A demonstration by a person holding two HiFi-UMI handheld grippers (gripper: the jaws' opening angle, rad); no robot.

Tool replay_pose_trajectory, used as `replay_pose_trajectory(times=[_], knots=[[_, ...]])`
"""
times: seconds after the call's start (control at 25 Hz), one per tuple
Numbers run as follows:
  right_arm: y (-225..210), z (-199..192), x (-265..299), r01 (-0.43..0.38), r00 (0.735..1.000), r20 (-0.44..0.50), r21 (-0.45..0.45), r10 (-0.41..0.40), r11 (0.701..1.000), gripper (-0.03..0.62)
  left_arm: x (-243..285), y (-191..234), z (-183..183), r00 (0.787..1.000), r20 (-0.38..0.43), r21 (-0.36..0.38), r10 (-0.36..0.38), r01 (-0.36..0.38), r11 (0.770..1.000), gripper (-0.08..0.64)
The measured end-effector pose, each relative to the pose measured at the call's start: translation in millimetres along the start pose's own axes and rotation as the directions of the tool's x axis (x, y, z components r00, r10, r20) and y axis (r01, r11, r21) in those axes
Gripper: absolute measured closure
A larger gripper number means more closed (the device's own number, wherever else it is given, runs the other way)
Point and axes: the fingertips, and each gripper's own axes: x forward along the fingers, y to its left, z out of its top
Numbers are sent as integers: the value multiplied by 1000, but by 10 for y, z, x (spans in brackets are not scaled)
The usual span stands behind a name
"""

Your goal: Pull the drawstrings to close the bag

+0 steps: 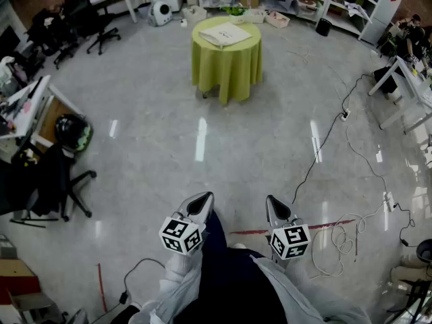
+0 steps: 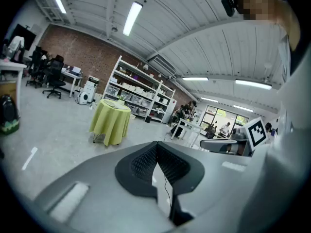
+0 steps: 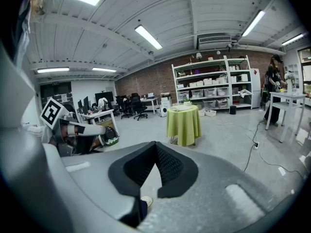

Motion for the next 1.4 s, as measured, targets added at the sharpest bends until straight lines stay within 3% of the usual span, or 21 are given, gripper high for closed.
replay_pose_trajectory(times=[0.16,0.32,0.56,0.64,0.72,1.04,1.4], knots=[[7,-199,-338,-4,1000,7,16,4,1000,591,-313,-300,-245,999,28,-72,14,-12,997,545],[123,-127,-526,-12,999,48,-2,12,1000,591,-524,-419,-234,999,28,-35,20,-19,999,545],[187,64,-746,-36,991,130,-33,40,999,587,-622,-497,-81,994,90,-1,61,-61,998,548],[247,68,-752,-71,989,127,-51,77,996,458,-658,-497,-78,993,98,8,71,-73,997,522],[257,71,-735,-86,988,121,-47,92,995,383,-663,-510,-71,993,97,3,66,-66,998,407],[227,234,-382,-103,986,129,-33,107,994,379,-452,-215,106,992,111,-20,63,-61,998,344],[95,750,441,-76,986,149,-14,77,997,379,90,406,597,997,72,33,17,-19,999,360]])
